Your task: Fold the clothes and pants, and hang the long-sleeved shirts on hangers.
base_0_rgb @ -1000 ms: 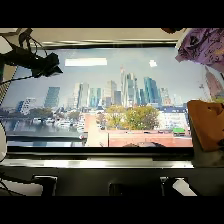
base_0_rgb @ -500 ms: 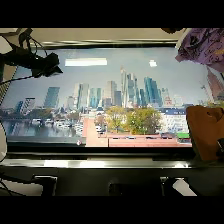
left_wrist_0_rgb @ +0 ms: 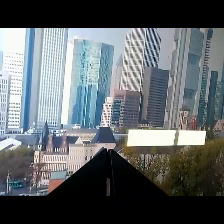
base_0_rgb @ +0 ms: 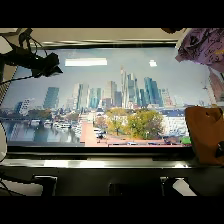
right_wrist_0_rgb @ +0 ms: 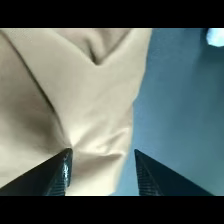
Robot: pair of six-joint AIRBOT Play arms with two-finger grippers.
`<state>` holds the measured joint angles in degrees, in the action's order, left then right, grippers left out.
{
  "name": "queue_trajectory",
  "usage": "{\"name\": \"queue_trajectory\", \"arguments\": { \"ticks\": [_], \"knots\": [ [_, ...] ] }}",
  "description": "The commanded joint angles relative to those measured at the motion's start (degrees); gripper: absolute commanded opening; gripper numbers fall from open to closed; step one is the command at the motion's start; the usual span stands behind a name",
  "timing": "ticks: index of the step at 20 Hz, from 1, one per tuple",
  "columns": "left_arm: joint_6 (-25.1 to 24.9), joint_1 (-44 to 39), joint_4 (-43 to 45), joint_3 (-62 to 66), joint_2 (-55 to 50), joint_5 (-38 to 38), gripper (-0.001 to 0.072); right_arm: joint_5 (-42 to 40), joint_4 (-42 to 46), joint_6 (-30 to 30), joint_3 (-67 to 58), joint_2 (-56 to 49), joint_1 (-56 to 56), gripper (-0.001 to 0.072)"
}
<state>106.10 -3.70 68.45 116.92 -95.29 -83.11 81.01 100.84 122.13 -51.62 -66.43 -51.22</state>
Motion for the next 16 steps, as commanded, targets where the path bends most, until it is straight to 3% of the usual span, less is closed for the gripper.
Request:
{"name": "queue_trajectory", "arguments": {
  "ticks": [1,2,4,7,11,12,14,16],
  "knots": [
    [0.0,0.0,0.4,-0.1,0.0,-0.1,0.0014,-2.6,-3.7,-0.3,-2.6,2.1,0.0,0.0458],
    [0.0,0.0,0.4,-0.3,0.0,-0.1,0.0014,-6.2,-8.0,-2.1,-4.8,3.4,0.0,0.0441],
    [0.0,0.3,1.0,-0.3,0.2,-1.0,0.0014,-16.0,-22.9,-9.2,-9.7,5.1,0.4,0.0314],
    [0.0,1.0,4.9,-0.3,2.0,-1.5,0.0014,-24.0,-34.1,-16.3,-16.5,5.0,9.0,0.0299],
    [-2.7,0.8,12.3,-6.3,9.5,-1.5,0.0014,-24.7,-33.2,-24.5,-19.4,2.4,34.2,0.0271],
    [-4.7,0.4,13.3,-9.8,12.3,-1.4,0.0013,-23.6,-31.1,-25.7,-19.4,1.2,41.1,0.0180],
    [-8.5,-0.5,13.7,-18.6,18.1,0.3,0.0013,-21.5,-26.7,-27.8,-19.4,-1.0,52.9,0.0171],
    [-8.6,-1.3,13.7,-29.0,25.1,5.2,0.0014,-20.7,-23.3,-28.8,-19.4,-1.8,61.7,0.0038]
  ]
}}
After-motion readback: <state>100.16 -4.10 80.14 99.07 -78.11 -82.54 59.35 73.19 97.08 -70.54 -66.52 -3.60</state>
